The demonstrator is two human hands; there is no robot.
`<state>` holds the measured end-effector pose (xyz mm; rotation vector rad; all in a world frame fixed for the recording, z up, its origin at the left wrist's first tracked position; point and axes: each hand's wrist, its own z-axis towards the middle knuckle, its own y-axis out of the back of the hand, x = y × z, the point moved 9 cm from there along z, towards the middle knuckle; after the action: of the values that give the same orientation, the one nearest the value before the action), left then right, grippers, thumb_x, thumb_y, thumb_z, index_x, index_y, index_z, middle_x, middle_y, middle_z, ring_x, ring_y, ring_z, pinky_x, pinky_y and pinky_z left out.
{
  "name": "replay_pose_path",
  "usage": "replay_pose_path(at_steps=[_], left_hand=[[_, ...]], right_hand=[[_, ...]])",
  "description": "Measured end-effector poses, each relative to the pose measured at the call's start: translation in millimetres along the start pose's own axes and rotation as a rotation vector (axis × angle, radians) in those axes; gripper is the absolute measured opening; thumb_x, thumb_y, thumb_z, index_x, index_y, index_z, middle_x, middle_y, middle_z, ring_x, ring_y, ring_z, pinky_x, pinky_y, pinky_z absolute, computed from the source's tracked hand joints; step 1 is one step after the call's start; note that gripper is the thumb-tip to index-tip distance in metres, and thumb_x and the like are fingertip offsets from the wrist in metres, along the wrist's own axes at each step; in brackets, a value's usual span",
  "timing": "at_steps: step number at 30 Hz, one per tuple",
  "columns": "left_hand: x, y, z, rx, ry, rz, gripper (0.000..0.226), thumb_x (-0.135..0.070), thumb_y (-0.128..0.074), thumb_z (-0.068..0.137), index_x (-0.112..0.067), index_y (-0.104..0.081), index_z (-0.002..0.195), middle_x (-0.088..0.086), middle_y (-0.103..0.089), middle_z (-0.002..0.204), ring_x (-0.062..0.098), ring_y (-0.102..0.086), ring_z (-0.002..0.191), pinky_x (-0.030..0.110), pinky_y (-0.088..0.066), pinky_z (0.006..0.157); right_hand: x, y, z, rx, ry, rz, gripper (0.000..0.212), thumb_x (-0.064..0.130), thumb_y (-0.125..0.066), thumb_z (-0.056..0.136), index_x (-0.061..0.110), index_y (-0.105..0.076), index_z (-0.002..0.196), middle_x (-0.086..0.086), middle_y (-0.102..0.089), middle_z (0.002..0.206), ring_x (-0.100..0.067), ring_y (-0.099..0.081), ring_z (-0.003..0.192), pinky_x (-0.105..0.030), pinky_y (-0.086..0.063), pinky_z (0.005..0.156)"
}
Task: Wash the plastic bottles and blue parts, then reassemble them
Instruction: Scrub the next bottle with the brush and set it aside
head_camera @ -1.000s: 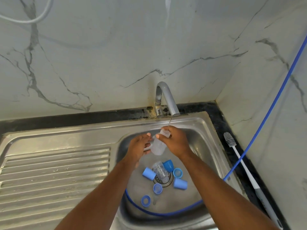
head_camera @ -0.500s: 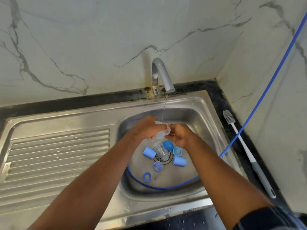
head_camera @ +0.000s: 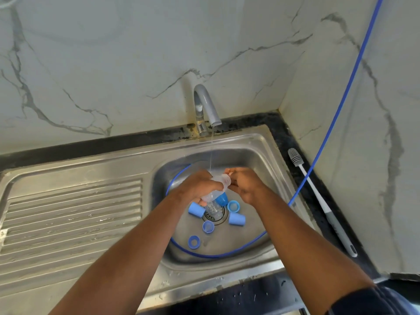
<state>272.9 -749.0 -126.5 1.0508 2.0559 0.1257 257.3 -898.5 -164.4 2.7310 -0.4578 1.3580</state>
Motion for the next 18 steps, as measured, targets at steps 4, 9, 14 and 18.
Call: replay_pose_path(at_steps=[4, 9, 14, 18], left_hand=[[-2.3, -23.1, -11.2, 0.003, -0.048, -0.025, 0.04, -0.031, -0.073, 0.085, -0.023, -0.054, 0.119, 0.006, -0.064, 0.105, 0.023, -0.068, 0.094, 0.043, -0.063, 0.079], [-3.4, -52.9, -26.0, 0.045, -0.08, -0.206, 0.029, -0.029, -0.064, 0.092, -0.025, -0.053, 0.119, 0.007, -0.064, 0.108, 0.025, -0.072, 0.09, 0.045, -0.062, 0.081], [-21.9, -80.1, -37.7, 0.142, -0.185, -0.257, 0.005, -0.028, -0.055, 0.096, -0.033, -0.056, 0.098, 0.013, -0.065, 0.116, 0.028, -0.073, 0.097, 0.041, -0.063, 0.08], [-38.6, -105.7, -39.8, 0.194, -0.243, -0.273, 0.022, -0.023, -0.053, 0.093, -0.021, -0.061, 0.113, 0.01, -0.063, 0.1, 0.018, -0.068, 0.073, 0.033, -0.061, 0.069]], right_hand=[[8.5, 17.5, -11.6, -0.072, 0.136, -0.127, 0.03, -0.007, -0.051, 0.096, 0.008, -0.066, 0.117, -0.013, -0.068, 0.114, -0.026, -0.064, 0.109, -0.04, -0.054, 0.099], [28.2, 26.3, -48.2, -0.143, 0.36, -0.663, 0.039, 0.001, -0.058, 0.093, 0.011, -0.065, 0.129, -0.004, -0.067, 0.129, -0.018, -0.062, 0.12, -0.034, -0.047, 0.107], [37.6, 78.3, -104.0, -0.464, 0.402, -0.705, 0.027, 0.012, -0.054, 0.094, 0.022, -0.072, 0.112, 0.008, -0.072, 0.106, -0.011, -0.064, 0.096, -0.021, -0.045, 0.081], [34.2, 140.0, -140.9, -0.656, 0.383, -0.688, 0.017, 0.016, -0.057, 0.093, 0.02, -0.073, 0.096, 0.002, -0.074, 0.094, -0.018, -0.066, 0.088, -0.028, -0.05, 0.077]])
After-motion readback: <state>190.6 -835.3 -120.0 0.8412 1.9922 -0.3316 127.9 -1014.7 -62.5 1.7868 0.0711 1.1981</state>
